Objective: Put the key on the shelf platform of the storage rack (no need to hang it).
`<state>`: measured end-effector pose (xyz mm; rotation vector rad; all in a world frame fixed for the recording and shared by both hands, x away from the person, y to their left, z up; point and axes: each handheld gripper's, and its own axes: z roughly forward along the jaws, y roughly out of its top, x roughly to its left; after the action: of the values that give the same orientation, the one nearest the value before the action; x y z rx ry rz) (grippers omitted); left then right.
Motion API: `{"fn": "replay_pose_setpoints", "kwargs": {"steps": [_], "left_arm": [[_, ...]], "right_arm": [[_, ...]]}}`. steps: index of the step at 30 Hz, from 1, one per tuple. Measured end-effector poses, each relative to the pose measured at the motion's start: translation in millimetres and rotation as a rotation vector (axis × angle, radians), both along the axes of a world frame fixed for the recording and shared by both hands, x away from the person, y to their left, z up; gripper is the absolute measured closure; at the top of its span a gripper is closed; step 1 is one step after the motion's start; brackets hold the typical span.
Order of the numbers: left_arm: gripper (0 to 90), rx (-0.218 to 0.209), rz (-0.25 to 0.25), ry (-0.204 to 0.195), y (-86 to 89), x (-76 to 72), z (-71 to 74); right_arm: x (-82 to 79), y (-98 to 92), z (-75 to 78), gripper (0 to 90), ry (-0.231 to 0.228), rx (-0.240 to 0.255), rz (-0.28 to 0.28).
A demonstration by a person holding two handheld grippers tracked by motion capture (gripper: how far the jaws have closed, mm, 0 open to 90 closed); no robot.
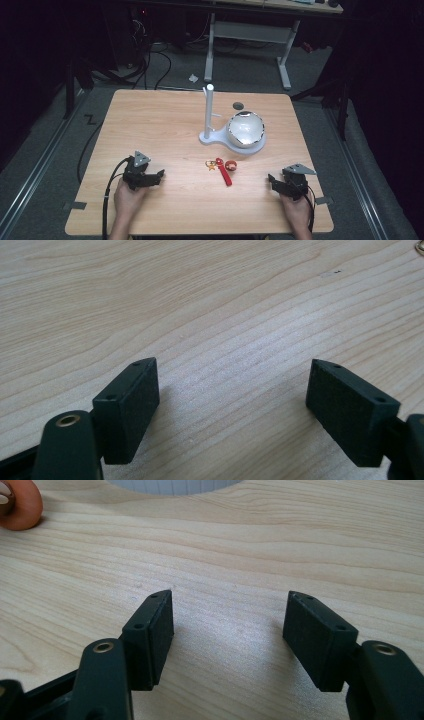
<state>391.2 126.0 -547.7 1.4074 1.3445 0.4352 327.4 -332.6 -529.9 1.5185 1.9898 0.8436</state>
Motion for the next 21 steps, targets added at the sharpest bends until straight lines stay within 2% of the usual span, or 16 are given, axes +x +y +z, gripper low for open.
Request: {"fn": "replay_pose_setpoints", "kwargs": {"steps": [21], "left_arm": [[21.7,0.0,-0.001,0.001,0.2,0.0,0.1]], "right_arm": [[0.3,0.8,0.0,36.3,0.001,0.001,-0.004]]}}
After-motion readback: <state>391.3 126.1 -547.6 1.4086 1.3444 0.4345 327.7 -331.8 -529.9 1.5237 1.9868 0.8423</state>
